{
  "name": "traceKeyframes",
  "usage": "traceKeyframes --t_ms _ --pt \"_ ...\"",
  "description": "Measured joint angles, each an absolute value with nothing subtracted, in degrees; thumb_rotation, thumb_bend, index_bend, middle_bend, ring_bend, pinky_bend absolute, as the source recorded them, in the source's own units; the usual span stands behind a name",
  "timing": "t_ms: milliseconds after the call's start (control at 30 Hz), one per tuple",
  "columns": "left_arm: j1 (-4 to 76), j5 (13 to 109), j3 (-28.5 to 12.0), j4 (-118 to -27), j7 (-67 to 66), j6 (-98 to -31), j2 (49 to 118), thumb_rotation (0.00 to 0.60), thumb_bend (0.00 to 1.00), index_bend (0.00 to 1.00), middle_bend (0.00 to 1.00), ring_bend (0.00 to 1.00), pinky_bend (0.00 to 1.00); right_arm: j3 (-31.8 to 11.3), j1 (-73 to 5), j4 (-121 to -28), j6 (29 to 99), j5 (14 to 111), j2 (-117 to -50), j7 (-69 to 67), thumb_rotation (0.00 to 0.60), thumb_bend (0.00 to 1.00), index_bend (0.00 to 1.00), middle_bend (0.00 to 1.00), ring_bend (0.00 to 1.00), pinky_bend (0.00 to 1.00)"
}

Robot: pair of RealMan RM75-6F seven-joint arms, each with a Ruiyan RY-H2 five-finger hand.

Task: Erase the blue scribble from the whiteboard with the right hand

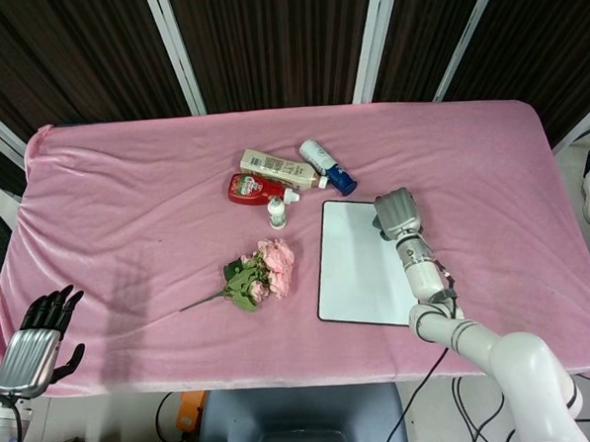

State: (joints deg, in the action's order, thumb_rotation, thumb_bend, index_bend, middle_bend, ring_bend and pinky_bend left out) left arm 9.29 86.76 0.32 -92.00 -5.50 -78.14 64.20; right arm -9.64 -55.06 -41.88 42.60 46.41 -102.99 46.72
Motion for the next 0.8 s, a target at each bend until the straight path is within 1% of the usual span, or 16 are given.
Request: traceKeyframes --t_ms 100,300,400,467,533,600,700,800 --pt "9.2 87.4 0.6 -92.0 -5.3 -78.5 64.2 0.600 0.40 0.00 0.00 0.01 0.09 -9.8 -53.8 -47.6 44.3 47.4 -99.6 45.5 0.600 0.38 0.94 0.76 0.76 0.88" --pt "8.9 88.6 1.1 -92.1 -4.9 -79.2 64.0 0.600 0.40 0.00 0.00 0.01 0.09 -8.7 -50.2 -65.1 49.0 49.8 -89.7 44.9 0.600 0.38 0.94 0.76 0.76 0.87" --pt "8.8 89.4 1.4 -92.1 -4.7 -79.6 63.9 0.600 0.40 0.00 0.00 0.01 0.09 -6.8 -47.4 -74.1 52.2 51.3 -84.0 45.3 0.600 0.38 0.94 0.76 0.76 0.87" --pt "8.6 90.0 1.7 -91.9 -4.5 -80.1 63.9 0.600 0.40 0.00 0.00 0.01 0.09 -4.5 -44.6 -78.8 54.7 53.4 -79.9 45.1 0.600 0.38 0.94 0.76 0.76 0.87" --pt "8.6 90.3 1.8 -91.9 -4.2 -80.2 63.8 0.600 0.40 0.00 0.00 0.01 0.09 -1.8 -41.9 -81.0 56.5 56.3 -77.3 44.2 0.600 0.38 0.94 0.76 0.76 0.87" --pt "8.5 90.6 1.9 -91.9 -4.2 -80.4 63.8 0.600 0.40 0.00 0.00 0.01 0.09 0.1 -39.9 -81.1 57.6 59.0 -76.4 42.5 0.600 0.38 0.94 0.76 0.76 0.87" --pt "8.5 90.9 2.0 -91.9 -4.5 -80.5 63.9 0.600 0.40 0.00 0.00 0.01 0.09 2.6 -37.1 -79.0 58.9 63.0 -76.0 38.2 0.600 0.38 0.92 0.76 0.76 0.86" --pt "8.5 91.2 2.3 -91.8 -5.1 -80.4 64.1 0.600 0.40 0.00 0.01 0.01 0.09 4.1 -35.2 -74.6 59.3 66.5 -76.4 32.7 0.600 0.38 0.90 0.76 0.75 0.84"
